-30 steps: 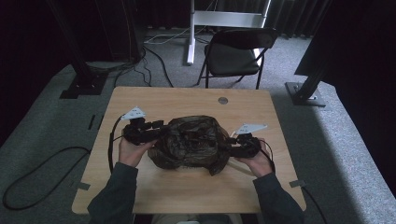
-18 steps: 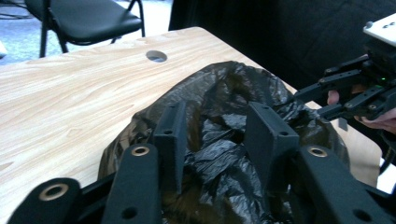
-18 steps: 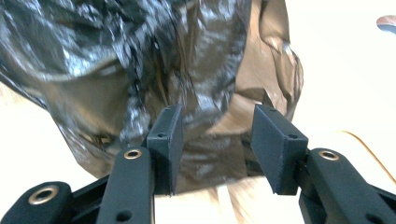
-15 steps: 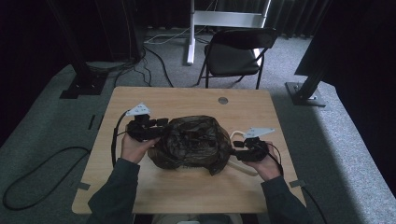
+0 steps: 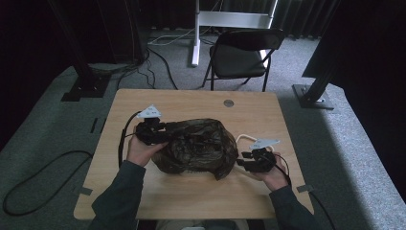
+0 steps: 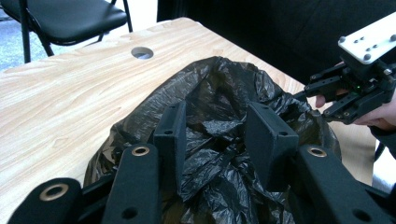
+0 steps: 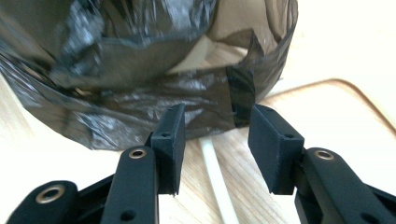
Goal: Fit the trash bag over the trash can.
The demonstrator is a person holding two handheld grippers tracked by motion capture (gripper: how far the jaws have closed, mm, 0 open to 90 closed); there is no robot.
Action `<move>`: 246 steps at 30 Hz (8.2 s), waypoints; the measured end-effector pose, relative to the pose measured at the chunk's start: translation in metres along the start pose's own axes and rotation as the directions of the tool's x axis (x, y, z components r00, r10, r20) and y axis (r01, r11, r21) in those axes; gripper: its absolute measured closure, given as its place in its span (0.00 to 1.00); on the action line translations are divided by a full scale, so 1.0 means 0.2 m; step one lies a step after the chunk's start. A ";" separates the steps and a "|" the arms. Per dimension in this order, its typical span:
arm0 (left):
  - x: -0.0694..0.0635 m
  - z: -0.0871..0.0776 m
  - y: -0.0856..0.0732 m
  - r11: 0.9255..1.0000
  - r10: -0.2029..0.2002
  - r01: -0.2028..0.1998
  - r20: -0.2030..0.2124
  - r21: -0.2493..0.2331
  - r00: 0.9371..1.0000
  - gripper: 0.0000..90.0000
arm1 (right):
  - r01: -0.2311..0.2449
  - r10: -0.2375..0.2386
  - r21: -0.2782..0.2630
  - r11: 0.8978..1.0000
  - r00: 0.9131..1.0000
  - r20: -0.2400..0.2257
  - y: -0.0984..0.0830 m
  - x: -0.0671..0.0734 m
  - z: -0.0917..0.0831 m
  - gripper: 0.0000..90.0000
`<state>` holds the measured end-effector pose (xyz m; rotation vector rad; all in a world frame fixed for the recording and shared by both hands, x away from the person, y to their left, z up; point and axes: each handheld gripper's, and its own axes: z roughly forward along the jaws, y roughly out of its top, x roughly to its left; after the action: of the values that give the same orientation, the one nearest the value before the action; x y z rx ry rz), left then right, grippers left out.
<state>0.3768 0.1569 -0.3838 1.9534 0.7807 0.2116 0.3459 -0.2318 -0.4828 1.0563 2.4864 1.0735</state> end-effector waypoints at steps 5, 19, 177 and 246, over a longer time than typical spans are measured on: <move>-0.01 0.02 0.01 1.000 0.016 -0.016 0.003 0.019 1.000 0.66 | -0.011 0.011 0.005 1.000 1.000 -0.002 -0.02 0.00 0.02 0.62; -0.04 0.05 0.02 0.998 0.045 -0.045 0.011 0.053 0.999 0.66 | -0.021 0.021 0.002 1.000 1.000 0.003 -0.06 0.01 0.05 0.62; -0.22 0.62 0.00 0.736 0.369 -0.291 -0.002 0.611 0.929 0.48 | 0.006 -0.006 0.035 0.999 1.000 -0.003 -0.08 0.03 0.08 0.59; -0.06 0.15 0.04 0.982 0.144 -0.138 -0.036 0.130 0.989 0.62 | 0.003 -0.002 0.041 0.999 1.000 -0.004 -0.08 0.02 0.08 0.58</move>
<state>0.3843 0.1252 -0.3902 2.1331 0.7000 0.2986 0.3413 -0.2280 -0.5056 1.0630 2.5224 1.0296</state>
